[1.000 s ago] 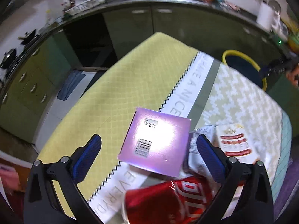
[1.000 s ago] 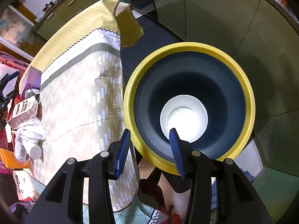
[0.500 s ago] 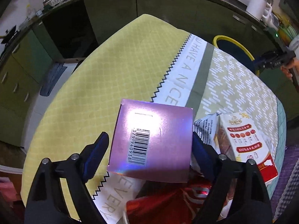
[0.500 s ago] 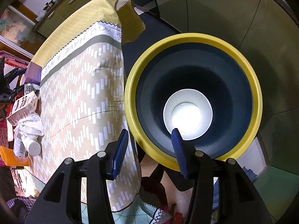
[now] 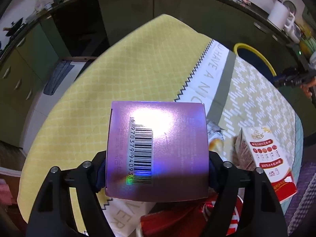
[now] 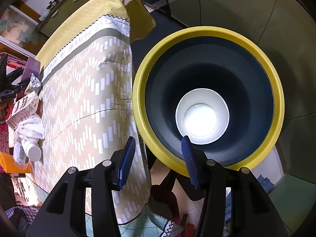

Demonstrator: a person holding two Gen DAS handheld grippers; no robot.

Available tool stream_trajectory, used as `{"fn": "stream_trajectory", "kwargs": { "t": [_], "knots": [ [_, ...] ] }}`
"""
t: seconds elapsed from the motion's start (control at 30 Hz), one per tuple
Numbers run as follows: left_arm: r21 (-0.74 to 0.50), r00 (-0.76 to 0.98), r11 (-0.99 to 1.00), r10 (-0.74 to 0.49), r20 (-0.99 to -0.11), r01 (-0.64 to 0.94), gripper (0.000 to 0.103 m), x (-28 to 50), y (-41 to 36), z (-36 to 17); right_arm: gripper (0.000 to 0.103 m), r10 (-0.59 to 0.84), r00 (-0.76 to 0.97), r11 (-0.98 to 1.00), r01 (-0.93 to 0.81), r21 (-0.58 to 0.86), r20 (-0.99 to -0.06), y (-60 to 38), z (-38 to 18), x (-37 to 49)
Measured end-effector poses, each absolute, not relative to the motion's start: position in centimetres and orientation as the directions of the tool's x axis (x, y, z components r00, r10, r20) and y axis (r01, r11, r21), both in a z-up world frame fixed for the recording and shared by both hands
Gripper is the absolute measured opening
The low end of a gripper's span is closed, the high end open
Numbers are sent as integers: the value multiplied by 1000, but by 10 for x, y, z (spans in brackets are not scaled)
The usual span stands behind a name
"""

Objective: Collect trash
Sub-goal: 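Grasp the pink box with the left gripper while the right gripper hovers over the bin, then carry the pink box over the bin and open the left gripper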

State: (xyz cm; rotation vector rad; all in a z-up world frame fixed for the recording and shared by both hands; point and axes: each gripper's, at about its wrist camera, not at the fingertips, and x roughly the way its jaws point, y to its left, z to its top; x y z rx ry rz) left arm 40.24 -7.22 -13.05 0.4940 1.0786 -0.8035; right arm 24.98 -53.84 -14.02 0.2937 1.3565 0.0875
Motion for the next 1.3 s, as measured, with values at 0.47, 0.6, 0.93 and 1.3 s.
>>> {"fn": "stream_trajectory", "kwargs": {
  "t": [0.47,0.6,0.93,1.3],
  "knots": [
    [35,363,659,-368,-856,751,72,353,-119,-37,49,213,339,953,136,272,-916,-559,-114,213],
    [-55,268,608,-427,-864,792,72,320,-182,-23,49,174,403,951,167,260,-899,-578,-101,185],
    [-122,69,421,-412,-909,899,72,267,-388,-76,49,127,497,924,256,284,-859,-631,-89,103],
    [-117,34,452,-311,-950,884,73,283,-488,-171,50,124,509,877,345,334,-852,-672,-113,57]
  ]
}}
